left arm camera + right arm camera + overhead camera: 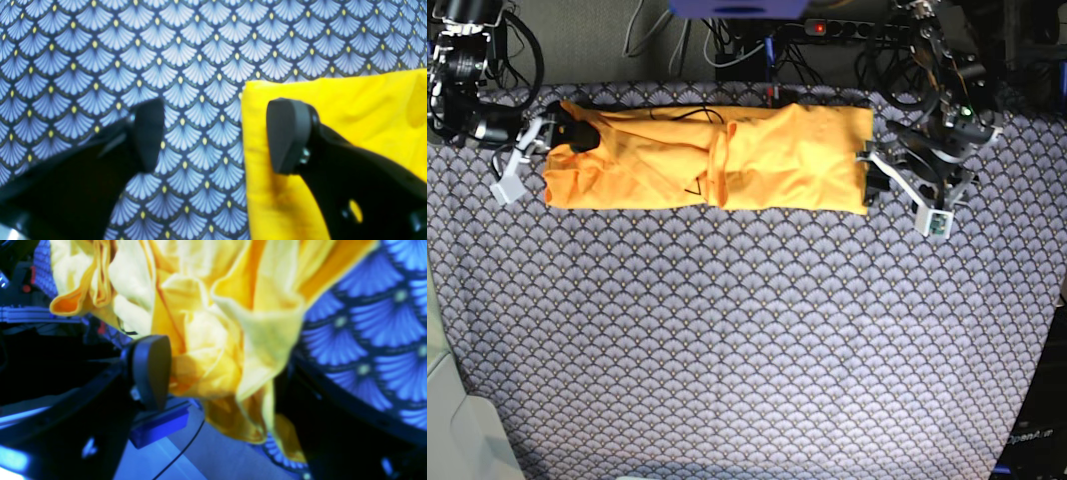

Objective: Fold the T-shirt properly
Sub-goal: 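Grasp the strip's end with the right gripper, then lift the held end with the right gripper and fold it toward the left gripper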

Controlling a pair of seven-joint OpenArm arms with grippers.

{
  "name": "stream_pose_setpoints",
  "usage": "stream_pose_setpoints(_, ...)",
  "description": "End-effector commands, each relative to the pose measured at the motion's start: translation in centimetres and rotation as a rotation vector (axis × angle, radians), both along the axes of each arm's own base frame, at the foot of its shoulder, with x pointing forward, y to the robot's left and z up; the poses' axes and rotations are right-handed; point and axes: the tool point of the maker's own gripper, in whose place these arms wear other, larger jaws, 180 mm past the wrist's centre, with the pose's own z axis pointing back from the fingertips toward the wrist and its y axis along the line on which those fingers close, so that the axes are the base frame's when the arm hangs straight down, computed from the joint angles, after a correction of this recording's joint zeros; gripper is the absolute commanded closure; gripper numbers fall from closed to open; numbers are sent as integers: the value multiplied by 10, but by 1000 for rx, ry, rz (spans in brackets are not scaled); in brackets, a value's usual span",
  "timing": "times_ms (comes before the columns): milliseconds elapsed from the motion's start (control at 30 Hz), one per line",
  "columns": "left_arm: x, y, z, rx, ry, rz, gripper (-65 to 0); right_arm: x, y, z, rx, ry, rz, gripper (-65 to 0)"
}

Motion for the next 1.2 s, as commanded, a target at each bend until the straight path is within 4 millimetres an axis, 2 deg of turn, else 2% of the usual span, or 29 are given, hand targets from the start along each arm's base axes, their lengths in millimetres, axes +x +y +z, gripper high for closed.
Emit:
stream_pose_setpoints(0, 8, 1, 12, -4, -49, 0, -463, 8, -4, 11, 3, -39, -3, -427)
stream_pose_setpoints(433, 8, 1, 12, -4, -49, 0, -463, 10, 0, 9, 16, -42, -11, -410)
stream_pose_setpoints(567, 8, 1, 12, -4, -49, 0, -463, 9, 4, 8, 25, -42, -13, -331)
stream_pose_setpoints(767, 8, 1, 12, -4, -49, 0, -463, 11, 5, 9, 29, -46, -15, -160)
stream_pose_setpoints(867, 8, 1, 12, -4, -51, 0, -463, 12, 4, 10, 29, -48, -17, -106)
stream_pose_setpoints(1167, 8, 1, 12, -4, -51, 0, -463, 26, 8, 17, 52, -102, -42, -76)
